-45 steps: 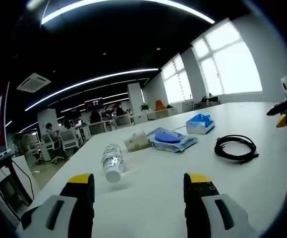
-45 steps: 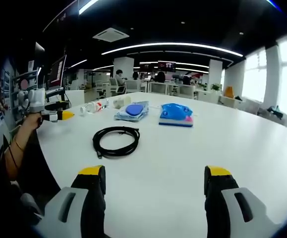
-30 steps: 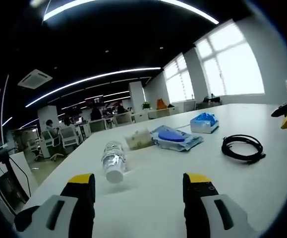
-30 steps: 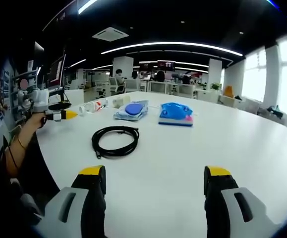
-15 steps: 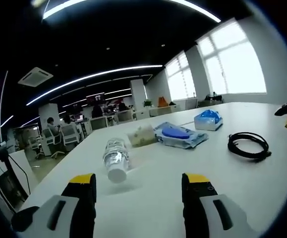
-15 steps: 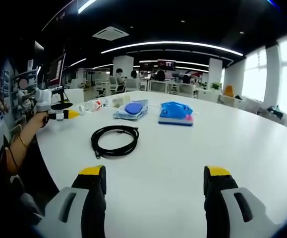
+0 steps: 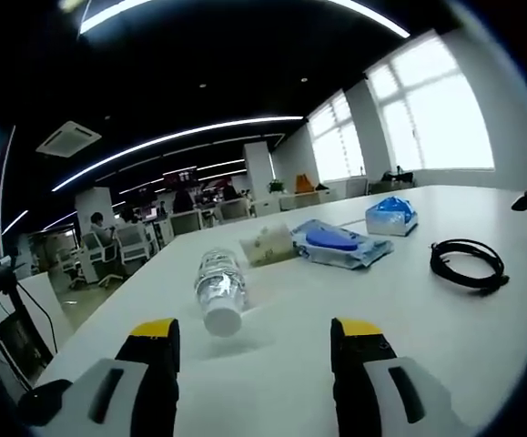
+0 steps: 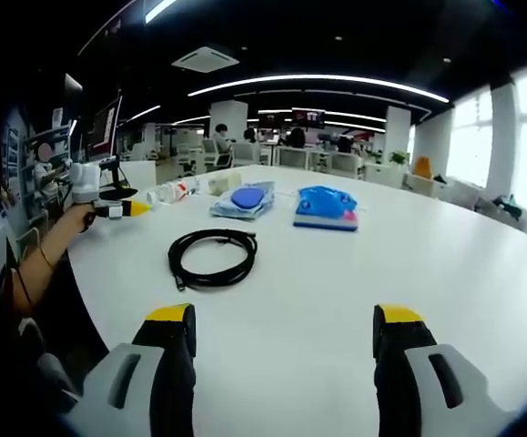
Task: Arrange the tabletop items into an orderly group along one side of the table until the central work area is clear of visible clutter.
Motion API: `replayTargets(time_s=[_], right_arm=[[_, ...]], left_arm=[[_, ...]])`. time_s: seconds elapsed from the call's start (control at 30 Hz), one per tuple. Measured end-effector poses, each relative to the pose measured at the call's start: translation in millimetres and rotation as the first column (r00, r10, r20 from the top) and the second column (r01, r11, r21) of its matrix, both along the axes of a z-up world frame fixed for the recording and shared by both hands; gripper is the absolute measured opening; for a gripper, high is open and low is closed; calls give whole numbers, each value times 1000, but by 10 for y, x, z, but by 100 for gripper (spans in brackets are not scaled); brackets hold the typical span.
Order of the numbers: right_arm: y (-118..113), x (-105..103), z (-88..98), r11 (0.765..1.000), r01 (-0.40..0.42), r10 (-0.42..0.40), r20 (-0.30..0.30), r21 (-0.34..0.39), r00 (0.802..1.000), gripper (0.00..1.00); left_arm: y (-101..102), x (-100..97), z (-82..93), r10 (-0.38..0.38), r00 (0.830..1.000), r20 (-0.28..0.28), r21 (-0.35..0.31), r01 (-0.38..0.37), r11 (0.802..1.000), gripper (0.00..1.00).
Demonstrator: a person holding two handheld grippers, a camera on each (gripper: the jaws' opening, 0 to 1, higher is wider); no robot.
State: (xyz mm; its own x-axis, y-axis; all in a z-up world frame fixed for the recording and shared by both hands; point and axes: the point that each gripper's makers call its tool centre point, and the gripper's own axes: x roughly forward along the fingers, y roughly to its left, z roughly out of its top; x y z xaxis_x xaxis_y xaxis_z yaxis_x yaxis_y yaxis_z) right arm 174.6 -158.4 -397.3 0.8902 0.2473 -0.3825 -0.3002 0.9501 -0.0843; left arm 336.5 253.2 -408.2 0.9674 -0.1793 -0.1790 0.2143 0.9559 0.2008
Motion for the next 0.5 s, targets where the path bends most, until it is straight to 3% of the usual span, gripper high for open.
replayTargets(time_s=[0.5], right_arm=[[1, 17, -25, 1000, 5, -5, -4, 5, 1000, 76]], left_arm=[[70, 176, -43, 30, 1000, -8, -1, -30, 1000, 61]])
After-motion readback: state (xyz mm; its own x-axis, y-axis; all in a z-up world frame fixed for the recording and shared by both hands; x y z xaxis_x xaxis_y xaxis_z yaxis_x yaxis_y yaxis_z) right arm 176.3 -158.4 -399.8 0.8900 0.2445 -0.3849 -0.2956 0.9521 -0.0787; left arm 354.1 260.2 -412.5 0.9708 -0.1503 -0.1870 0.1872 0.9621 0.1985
